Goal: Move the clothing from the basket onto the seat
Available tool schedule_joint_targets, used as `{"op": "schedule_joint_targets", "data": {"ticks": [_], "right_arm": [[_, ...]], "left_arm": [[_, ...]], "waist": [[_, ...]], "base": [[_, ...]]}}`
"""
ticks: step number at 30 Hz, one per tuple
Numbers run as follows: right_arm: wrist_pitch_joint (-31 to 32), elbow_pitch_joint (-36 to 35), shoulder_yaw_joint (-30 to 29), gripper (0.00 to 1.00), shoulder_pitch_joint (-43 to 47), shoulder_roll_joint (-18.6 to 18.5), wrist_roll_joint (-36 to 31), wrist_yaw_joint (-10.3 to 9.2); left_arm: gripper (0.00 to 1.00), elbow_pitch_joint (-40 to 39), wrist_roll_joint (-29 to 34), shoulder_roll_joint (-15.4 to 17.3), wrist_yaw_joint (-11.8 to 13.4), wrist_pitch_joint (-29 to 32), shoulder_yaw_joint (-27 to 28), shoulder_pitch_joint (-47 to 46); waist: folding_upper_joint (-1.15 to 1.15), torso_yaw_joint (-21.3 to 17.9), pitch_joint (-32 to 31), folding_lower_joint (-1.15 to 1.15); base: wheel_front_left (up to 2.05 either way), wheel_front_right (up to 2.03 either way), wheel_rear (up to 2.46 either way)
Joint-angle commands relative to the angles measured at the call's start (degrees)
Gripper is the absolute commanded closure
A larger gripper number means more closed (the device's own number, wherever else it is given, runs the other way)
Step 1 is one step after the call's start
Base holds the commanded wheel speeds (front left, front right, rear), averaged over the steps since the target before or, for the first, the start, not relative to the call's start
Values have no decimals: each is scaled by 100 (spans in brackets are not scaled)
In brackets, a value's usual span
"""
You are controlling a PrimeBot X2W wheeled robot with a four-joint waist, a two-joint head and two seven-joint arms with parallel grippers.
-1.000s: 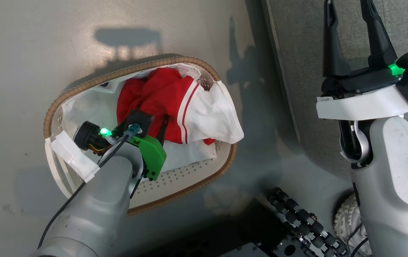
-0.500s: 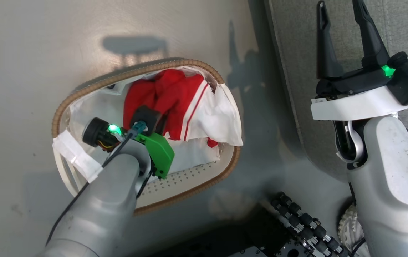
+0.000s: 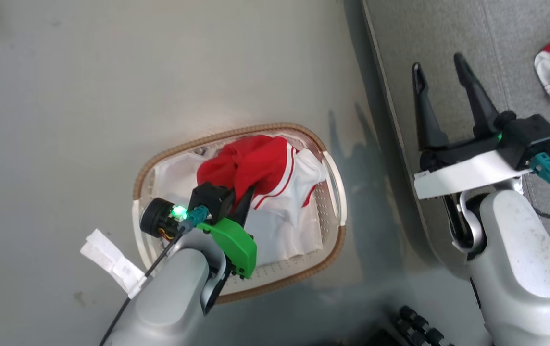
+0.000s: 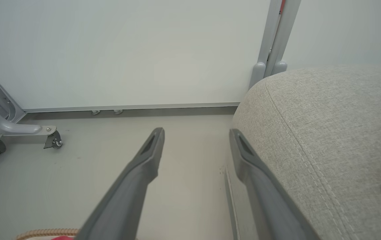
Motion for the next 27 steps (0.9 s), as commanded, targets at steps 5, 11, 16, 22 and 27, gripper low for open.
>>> {"op": "schedule_joint_targets", "data": {"ticks": [5, 11, 16, 22, 27], "right_arm": [[-12, 170, 13, 0, 464, -131, 26, -8], [-12, 297, -1, 0, 855, -152, 61, -8], [-12, 429, 32, 0, 1173, -97, 59, -8], [-12, 539, 123, 0, 1594, -25, 97, -8], [-12, 598, 284, 0, 1863, 18, 129, -8]], "left_arm": [[100, -573, 102, 3, -26, -2, 77, 472], [100, -1379, 339, 6, -19, -2, 468, 909], [100, -1993, 458, 6, -21, -2, 772, 1179], [100, -2614, 557, 9, -23, -2, 1080, 1324], [100, -2963, 636, 9, -14, -2, 1335, 1406]], "waist": [[54, 844, -1362, 0], [54, 1115, -2043, 0], [54, 1202, -2569, 0], [54, 1224, -3051, 0], [54, 1206, -3280, 0]], "base": [[0, 0, 0], [0, 0, 0], [0, 0, 0], [0, 0, 0], [0, 0, 0]]}}
